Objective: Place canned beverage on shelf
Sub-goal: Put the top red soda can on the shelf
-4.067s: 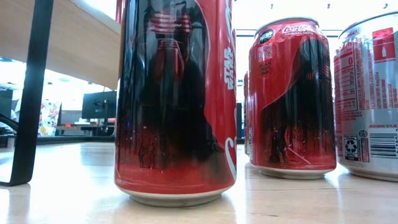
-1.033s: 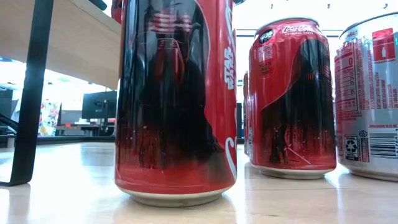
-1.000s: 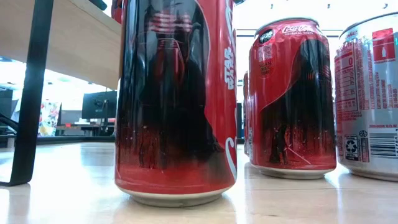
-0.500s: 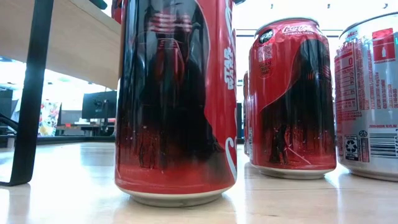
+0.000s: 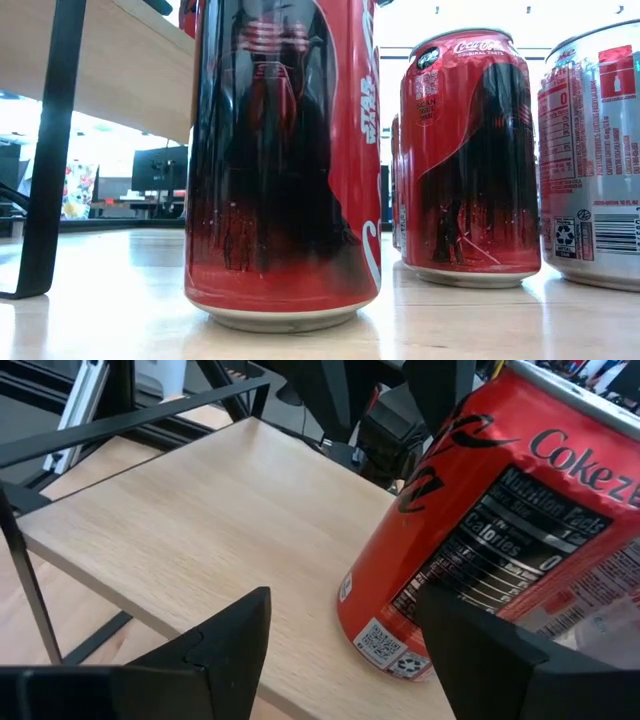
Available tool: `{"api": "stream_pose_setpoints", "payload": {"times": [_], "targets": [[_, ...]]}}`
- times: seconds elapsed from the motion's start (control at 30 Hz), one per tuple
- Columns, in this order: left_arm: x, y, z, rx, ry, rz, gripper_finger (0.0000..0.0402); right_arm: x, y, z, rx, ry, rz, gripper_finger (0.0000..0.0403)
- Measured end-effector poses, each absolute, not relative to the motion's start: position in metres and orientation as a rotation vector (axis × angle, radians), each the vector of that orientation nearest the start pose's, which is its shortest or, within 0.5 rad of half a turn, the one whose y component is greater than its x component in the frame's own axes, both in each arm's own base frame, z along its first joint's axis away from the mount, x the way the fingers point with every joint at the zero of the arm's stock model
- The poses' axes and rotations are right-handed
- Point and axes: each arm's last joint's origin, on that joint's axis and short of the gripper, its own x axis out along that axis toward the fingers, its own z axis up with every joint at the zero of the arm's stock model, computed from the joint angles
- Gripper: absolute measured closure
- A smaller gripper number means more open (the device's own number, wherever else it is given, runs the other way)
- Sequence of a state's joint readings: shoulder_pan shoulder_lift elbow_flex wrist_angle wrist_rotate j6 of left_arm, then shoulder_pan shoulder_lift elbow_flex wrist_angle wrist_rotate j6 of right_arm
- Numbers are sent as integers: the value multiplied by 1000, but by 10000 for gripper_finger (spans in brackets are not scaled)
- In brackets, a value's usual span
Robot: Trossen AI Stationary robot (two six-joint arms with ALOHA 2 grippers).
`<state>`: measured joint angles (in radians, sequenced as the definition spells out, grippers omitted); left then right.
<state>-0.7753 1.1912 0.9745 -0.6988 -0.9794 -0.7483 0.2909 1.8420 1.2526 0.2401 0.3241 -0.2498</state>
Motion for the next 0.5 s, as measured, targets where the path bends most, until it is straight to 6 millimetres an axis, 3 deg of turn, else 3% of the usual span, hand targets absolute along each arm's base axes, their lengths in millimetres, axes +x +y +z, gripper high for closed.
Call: {"api": "stream_pose_setpoints", "payload": {"times": [0.23,0.5], "targets": [[178,-141,288,-20,466,382,132,403,111,241,-332,311,7,149],[180,-142,290,-46,445,375,132,406,106,244,-315,268,-5,188]]}}
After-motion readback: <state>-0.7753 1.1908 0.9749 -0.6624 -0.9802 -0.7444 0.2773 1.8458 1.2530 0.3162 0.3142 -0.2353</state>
